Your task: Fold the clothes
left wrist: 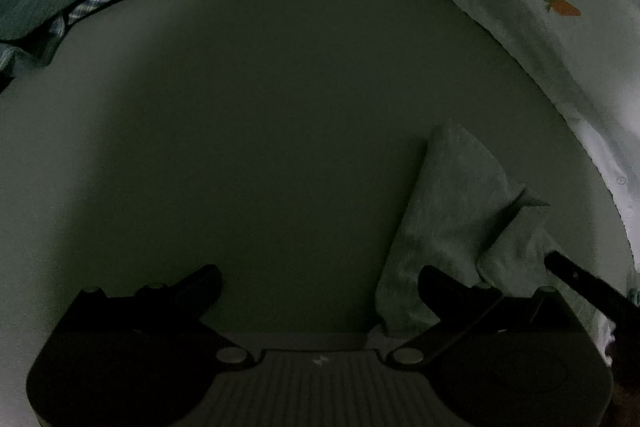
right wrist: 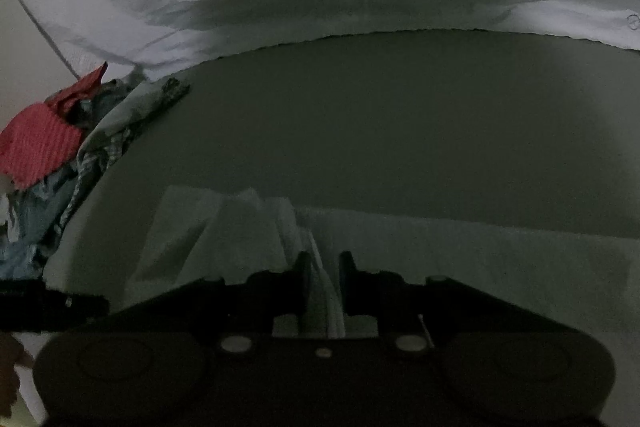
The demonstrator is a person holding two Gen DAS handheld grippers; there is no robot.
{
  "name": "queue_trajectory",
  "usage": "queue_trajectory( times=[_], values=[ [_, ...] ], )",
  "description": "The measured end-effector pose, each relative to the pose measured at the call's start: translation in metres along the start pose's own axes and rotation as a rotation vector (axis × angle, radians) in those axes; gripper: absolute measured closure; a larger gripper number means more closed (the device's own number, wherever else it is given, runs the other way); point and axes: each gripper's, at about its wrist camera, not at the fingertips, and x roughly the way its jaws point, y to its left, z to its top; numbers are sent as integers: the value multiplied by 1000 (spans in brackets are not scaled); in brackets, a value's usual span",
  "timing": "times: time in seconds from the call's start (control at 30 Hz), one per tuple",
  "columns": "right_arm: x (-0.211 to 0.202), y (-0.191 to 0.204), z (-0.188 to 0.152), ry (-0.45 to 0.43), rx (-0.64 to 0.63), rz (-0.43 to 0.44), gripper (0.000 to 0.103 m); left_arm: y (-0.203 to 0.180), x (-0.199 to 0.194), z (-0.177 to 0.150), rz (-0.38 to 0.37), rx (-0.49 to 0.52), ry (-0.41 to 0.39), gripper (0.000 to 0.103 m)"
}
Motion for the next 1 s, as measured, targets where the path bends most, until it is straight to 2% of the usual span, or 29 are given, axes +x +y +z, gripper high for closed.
queue_trajectory(
  times=[0.17, 0.23, 0.27, 0.33, 0.57, 0.73, 0.83, 1.0],
  values=[
    [17, 12, 3, 40, -89, 10, 87, 1, -3, -1, -4, -7, 2, 0],
    [19, 15, 3, 41, -111, 9, 92, -1, -2, -2, -2, -11, 2, 0],
    [19, 17, 2, 33, -140, -1, 100, -3, -1, -2, 1, -12, 2, 0],
    [15, 19, 1, 7, -168, -15, 101, -6, 0, -2, 7, -7, 4, 0],
    [-20, 0, 7, -135, -47, -41, 102, -7, 0, -3, 24, 12, 4, 0],
    [-8, -23, 1, -91, 64, -108, 101, -7, -2, -4, 35, 25, 9, 0],
    [-14, -37, -5, -84, 130, -124, 96, -11, -1, -5, 44, 50, 11, 0],
    [-39, -74, -32, -53, 365, -10, 91, -20, 0, -7, 87, 100, 19, 1]
  ],
)
